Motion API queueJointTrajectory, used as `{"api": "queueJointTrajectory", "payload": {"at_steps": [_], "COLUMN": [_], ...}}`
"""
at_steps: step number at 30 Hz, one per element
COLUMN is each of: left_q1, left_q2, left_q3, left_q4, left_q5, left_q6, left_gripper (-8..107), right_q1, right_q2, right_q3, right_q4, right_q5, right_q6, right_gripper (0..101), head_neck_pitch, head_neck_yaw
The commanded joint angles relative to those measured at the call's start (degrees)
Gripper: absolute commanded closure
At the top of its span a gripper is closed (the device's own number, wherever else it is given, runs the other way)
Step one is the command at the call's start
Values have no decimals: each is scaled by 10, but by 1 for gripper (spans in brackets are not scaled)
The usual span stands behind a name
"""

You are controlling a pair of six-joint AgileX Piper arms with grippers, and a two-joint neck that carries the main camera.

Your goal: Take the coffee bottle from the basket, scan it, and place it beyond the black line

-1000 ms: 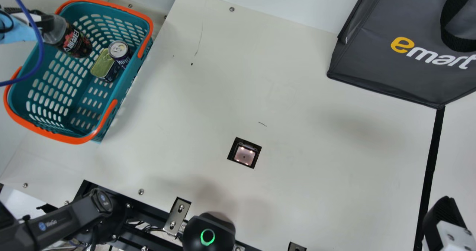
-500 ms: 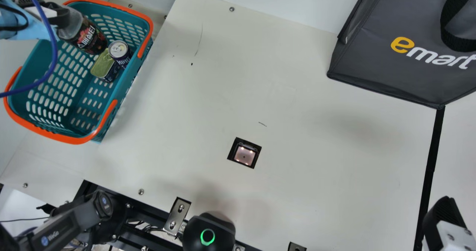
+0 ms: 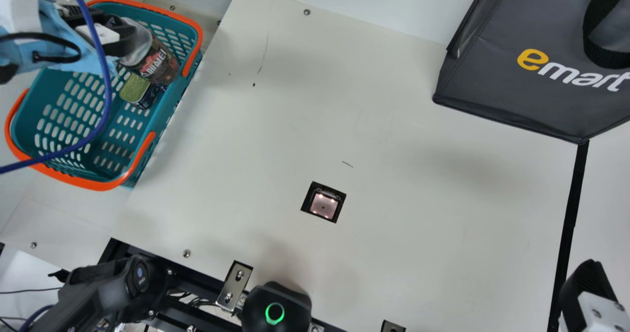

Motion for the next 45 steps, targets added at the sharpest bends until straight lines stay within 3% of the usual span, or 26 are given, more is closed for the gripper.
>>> {"api": "queueJointTrajectory", "payload": {"at_steps": [1,16,31,45], "left_q1": [-34,-232,-432,-545], "left_q2": [-7,-36,-16,14], "left_q3": [5,38,47,64], "left_q4": [10,102,212,224], "left_q5": [-4,-52,-100,-139], "left_q6": [-14,-144,-307,-378], "left_gripper": [89,89,89,89], "right_q1": [0,0,0,0], "right_q2": [0,0,0,0], "right_q3": [0,0,0,0], "right_q4": [0,0,0,0], "right_q5": [0,0,0,0], "right_q6": [0,0,0,0], "right_gripper": [10,10,10,10], "head_neck_pitch": [-10,-10,-10,-10], "head_neck_yaw": [1,1,1,1]}}
